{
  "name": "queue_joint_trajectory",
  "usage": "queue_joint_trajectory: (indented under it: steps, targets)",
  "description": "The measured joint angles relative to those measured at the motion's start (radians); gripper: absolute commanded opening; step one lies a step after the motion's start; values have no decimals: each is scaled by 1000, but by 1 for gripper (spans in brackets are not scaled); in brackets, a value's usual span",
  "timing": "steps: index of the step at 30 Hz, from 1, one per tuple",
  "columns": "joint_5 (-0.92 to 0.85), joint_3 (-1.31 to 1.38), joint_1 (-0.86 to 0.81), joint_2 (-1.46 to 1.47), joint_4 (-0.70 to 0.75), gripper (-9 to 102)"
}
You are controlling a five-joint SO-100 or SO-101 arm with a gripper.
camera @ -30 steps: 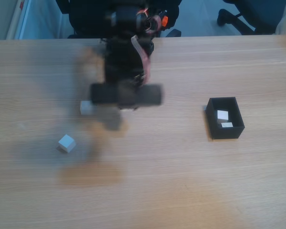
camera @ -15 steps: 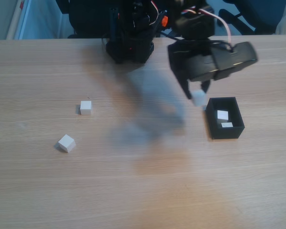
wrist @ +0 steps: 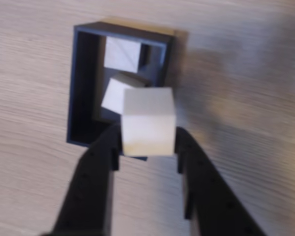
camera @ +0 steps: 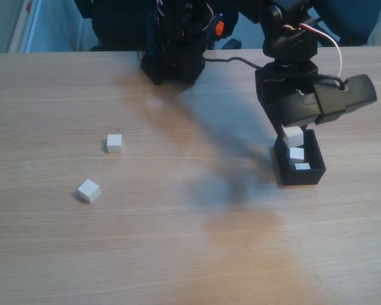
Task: Pick blocks and place them in the box.
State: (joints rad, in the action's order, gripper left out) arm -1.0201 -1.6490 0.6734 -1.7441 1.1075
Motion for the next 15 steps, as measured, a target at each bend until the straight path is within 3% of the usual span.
queue_joint_trajectory:
  steps: [5, 15]
  targets:
    - [74, 74, 75, 38, 34, 2]
    - [124, 117, 107, 46, 87, 18]
